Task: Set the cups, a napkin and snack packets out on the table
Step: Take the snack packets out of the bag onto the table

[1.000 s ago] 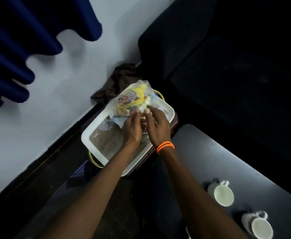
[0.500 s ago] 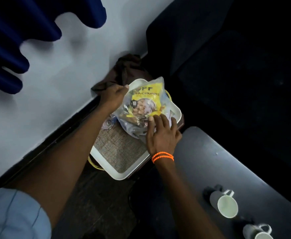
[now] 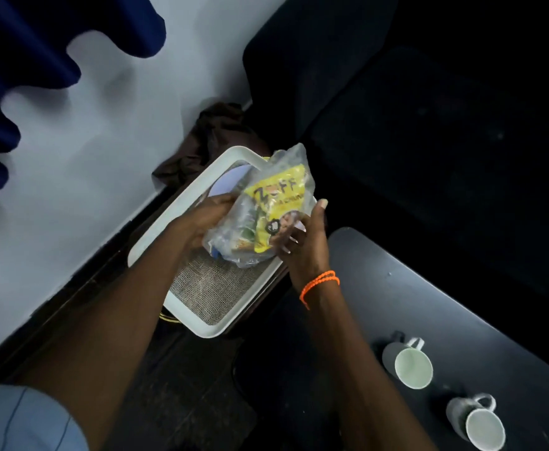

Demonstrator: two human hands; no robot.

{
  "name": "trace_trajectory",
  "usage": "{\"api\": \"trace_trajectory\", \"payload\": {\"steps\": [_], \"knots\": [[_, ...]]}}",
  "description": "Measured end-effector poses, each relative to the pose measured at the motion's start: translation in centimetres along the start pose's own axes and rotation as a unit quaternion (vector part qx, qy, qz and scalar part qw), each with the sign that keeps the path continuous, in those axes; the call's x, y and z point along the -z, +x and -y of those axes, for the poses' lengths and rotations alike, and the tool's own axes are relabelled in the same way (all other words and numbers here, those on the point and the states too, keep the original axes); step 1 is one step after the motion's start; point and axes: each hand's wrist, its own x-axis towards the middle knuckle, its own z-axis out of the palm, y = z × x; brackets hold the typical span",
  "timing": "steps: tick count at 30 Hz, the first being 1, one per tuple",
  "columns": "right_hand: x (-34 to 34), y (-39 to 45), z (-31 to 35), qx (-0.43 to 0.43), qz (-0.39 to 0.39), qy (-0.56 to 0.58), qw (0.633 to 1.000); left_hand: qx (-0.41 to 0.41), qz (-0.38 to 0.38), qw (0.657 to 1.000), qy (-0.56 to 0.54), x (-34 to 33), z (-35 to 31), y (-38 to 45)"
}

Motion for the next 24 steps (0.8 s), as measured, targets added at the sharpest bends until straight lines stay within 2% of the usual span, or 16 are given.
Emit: {"api": "trace_trajectory", "payload": {"steps": [2,5,7,8,9,11,13,15,18,21,24], "knots": [[0.5,-1.0,-0.1,0.017,0.027,0.021,0.999,-0.017,0.061,0.995,-0.08,-2.2,-0.3,-1.5],[3.3,-2.6,-1.1,0.063,0.069,0.136,0.986,-0.079,0.131,0.985,-0.084,-5.4,0.1,-3.4],[5.9,-3.8,-2.0,0.083,0.087,0.183,0.976,-0.105,0.131,0.985,-0.047,-7.1,1.4,-4.4],[7.2,-4.4,-2.7,0.087,0.095,0.193,0.973,-0.135,0.099,0.986,0.014,-7.8,2.2,-5.0],[8.4,-5.2,-3.6,0.081,0.08,0.185,0.976,-0.165,0.051,0.98,0.095,-8.6,3.2,-5.6],[10.3,-6.1,-5.8,0.064,-0.029,0.104,0.992,-0.199,-0.019,0.957,0.21,-10.4,6.1,-6.4],[11.7,-6.4,-8.1,0.041,-0.156,0.002,0.987,-0.166,0.003,0.962,0.215,-12.6,9.3,-7.6],[12.8,-6.6,-9.5,0.013,-0.227,-0.011,0.974,-0.121,0.029,0.971,0.205,-14.6,12.1,-8.8],[14.1,-7.6,-10.1,-0.004,-0.24,0.074,0.968,-0.121,-0.014,0.968,0.221,-16.7,14.3,-9.8],[14.7,-9.8,-9.9,0.07,-0.277,-0.019,0.958,-0.109,-0.053,0.968,0.22,-17.8,14.7,-10.4],[14.9,-11.9,-9.5,0.128,-0.279,-0.098,0.946,-0.08,-0.044,0.965,0.246,-18.4,14.5,-11.3]]}}
